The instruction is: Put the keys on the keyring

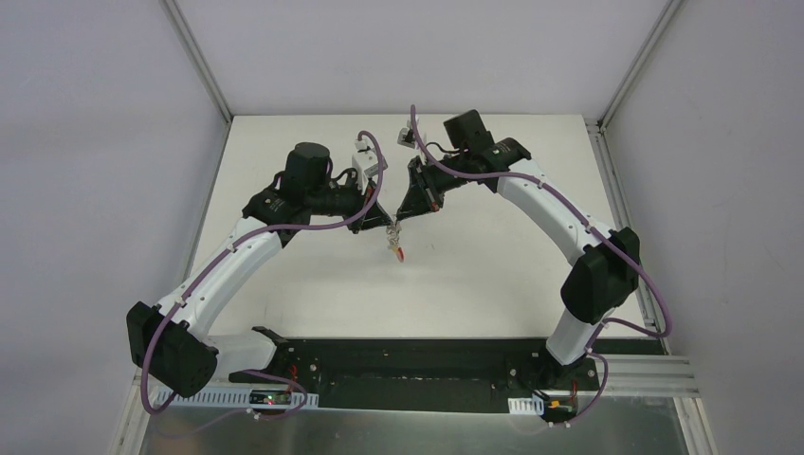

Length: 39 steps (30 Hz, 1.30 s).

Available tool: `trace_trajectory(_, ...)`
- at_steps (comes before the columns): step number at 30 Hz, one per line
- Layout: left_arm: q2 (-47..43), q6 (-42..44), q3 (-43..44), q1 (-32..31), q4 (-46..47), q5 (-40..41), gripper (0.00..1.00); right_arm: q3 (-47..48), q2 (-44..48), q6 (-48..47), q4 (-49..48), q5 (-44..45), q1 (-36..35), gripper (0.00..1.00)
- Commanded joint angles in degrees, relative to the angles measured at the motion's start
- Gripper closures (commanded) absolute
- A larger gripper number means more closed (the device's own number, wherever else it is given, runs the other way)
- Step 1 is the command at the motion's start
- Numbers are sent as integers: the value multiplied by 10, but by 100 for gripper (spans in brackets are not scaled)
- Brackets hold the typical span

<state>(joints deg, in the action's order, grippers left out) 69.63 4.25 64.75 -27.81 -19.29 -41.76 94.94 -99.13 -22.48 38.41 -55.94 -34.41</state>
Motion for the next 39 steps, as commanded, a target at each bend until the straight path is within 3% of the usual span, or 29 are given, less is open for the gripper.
trace_trajectory(1, -20, 6, -1, -6, 19, -21, 100, 19, -3, 2, 0, -2, 2, 100)
trace_trajectory(39, -30, 6, -13, -6, 42, -44, 100, -13, -12, -1, -5, -8, 3, 100)
